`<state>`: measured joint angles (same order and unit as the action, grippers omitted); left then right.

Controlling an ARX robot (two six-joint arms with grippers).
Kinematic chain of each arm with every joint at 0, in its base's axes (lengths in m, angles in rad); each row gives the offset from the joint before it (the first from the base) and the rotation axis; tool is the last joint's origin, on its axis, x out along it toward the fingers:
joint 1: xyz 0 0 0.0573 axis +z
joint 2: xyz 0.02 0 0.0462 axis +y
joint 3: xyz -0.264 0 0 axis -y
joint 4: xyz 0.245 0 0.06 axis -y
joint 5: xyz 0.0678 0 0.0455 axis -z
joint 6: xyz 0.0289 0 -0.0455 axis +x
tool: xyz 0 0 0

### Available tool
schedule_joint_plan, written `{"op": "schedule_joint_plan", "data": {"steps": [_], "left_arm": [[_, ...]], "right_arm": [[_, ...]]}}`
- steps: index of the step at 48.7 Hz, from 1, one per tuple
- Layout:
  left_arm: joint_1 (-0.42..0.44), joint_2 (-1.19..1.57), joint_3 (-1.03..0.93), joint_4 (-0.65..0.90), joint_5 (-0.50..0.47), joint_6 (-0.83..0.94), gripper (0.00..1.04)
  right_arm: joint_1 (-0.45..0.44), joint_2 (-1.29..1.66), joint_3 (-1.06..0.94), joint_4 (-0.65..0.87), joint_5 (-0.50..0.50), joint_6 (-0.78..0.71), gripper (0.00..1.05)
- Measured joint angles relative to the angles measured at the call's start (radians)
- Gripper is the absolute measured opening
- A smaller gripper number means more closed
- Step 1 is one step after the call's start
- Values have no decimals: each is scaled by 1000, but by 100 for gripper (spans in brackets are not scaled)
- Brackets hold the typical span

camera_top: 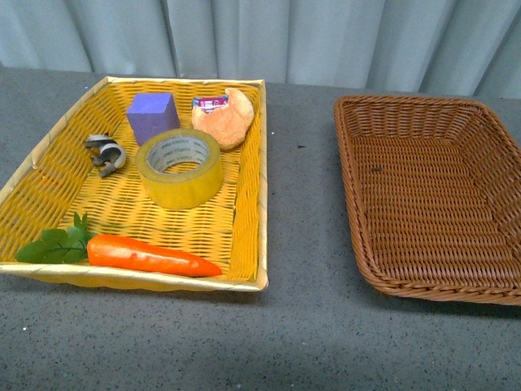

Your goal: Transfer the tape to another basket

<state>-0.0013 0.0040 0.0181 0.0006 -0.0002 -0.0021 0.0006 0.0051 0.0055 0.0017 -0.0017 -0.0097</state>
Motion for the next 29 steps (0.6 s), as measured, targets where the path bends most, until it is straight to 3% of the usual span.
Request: {"op": "schedule_joint_plan", "data": {"steps": [29], "left_arm": [[0, 0, 0, 0, 0, 0, 98]], "right_arm": [[0, 0, 0, 0, 0, 0, 96]]}}
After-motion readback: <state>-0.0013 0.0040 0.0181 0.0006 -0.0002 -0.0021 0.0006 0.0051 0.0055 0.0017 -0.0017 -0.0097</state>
